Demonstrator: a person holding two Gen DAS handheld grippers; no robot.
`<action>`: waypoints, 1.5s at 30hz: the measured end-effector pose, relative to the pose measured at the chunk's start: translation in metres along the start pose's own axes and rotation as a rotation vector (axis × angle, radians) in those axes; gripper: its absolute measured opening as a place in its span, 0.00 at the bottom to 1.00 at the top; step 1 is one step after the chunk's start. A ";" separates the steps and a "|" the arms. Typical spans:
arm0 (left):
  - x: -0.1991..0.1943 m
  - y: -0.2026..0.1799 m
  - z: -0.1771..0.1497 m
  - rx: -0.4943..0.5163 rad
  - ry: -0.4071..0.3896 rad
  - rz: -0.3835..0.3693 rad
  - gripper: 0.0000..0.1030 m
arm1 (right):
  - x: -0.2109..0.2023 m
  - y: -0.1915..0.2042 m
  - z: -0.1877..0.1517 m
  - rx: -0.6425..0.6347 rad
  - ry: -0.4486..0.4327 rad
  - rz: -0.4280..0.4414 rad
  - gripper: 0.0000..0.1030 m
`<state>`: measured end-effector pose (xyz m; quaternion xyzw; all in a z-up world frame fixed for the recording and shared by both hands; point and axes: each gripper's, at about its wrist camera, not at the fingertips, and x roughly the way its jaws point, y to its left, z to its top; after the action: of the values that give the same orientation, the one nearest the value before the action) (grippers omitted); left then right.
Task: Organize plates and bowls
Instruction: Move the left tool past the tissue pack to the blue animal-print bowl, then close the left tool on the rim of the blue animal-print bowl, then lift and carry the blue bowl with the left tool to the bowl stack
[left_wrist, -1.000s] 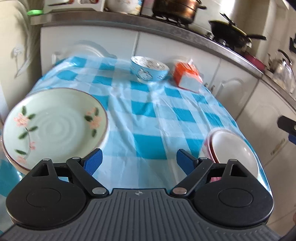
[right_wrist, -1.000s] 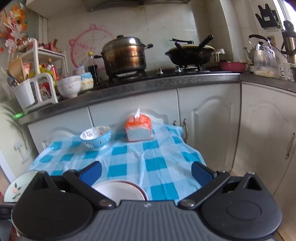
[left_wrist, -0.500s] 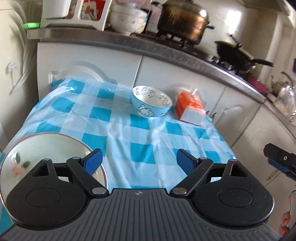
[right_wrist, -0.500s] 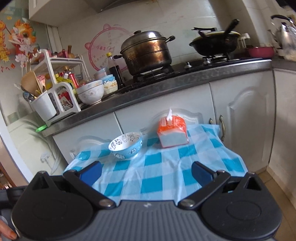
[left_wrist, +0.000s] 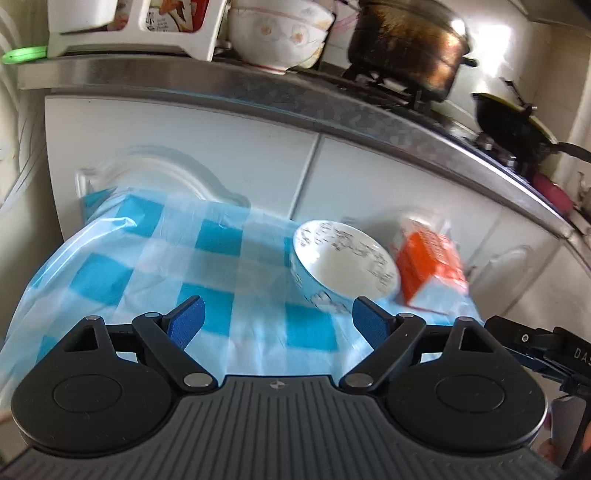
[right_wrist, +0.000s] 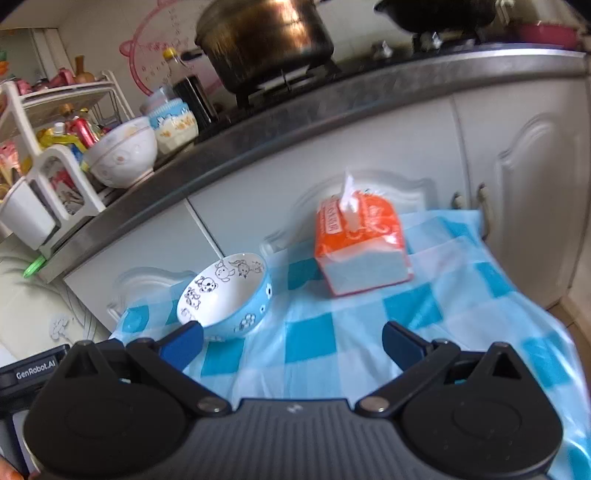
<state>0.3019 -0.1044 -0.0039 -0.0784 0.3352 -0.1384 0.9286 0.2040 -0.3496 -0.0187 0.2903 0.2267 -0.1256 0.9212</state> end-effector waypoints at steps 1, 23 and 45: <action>0.009 0.000 0.003 -0.002 0.005 0.002 1.00 | 0.009 -0.001 0.003 0.004 0.004 0.008 0.99; 0.120 -0.004 0.027 -0.066 0.165 -0.034 0.50 | 0.129 -0.006 0.033 0.138 0.204 0.194 0.54; 0.071 -0.011 0.008 -0.043 0.160 -0.088 0.17 | 0.098 0.008 0.025 0.161 0.236 0.204 0.39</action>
<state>0.3572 -0.1365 -0.0383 -0.1017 0.4075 -0.1775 0.8900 0.3003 -0.3676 -0.0452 0.3971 0.2917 -0.0144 0.8701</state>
